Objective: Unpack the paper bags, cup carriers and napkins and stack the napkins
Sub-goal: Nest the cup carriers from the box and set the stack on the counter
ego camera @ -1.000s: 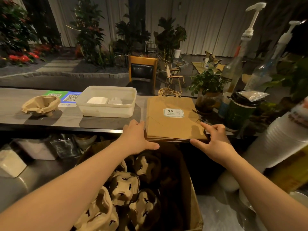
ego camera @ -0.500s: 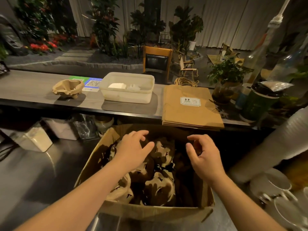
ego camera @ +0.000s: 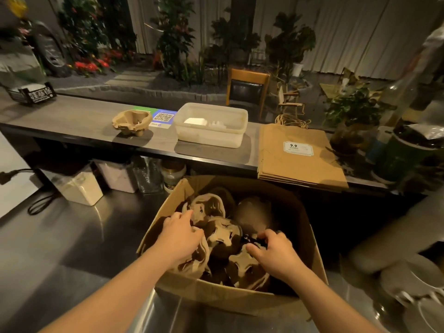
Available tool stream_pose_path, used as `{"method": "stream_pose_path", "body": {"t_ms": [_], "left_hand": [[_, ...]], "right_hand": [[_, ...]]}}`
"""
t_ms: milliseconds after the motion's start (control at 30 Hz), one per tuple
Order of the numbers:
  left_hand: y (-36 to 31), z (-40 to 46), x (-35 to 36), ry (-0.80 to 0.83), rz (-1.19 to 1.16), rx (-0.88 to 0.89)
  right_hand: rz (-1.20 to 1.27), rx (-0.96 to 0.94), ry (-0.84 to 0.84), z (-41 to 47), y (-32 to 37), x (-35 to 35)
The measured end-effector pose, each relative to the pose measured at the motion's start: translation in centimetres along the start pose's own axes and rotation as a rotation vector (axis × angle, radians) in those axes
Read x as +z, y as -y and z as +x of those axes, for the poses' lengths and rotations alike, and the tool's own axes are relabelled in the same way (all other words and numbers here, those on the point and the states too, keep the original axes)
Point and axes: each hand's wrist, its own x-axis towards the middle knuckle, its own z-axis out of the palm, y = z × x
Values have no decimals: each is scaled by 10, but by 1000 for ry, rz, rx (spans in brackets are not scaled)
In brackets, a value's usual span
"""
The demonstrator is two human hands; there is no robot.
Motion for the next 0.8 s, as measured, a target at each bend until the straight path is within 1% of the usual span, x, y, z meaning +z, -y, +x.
{"method": "stream_pose_path", "body": {"t_ms": [100, 267, 367, 500, 633, 800], "left_hand": [[5, -2, 0, 45, 21, -30], [7, -4, 0, 108, 89, -61], [10, -3, 1, 109, 126, -64], [12, -7, 1, 61, 118, -47], [14, -14, 0, 11, 77, 8], [17, -19, 0, -18, 35, 45]], "right_hand": [[-27, 65, 27, 0, 1, 6], [-59, 108, 132, -1, 2, 10], [-31, 155, 118, -2, 5, 11], [85, 190, 111, -5, 7, 12], [144, 212, 131, -11, 9, 10], [340, 248, 188, -14, 4, 7]]}}
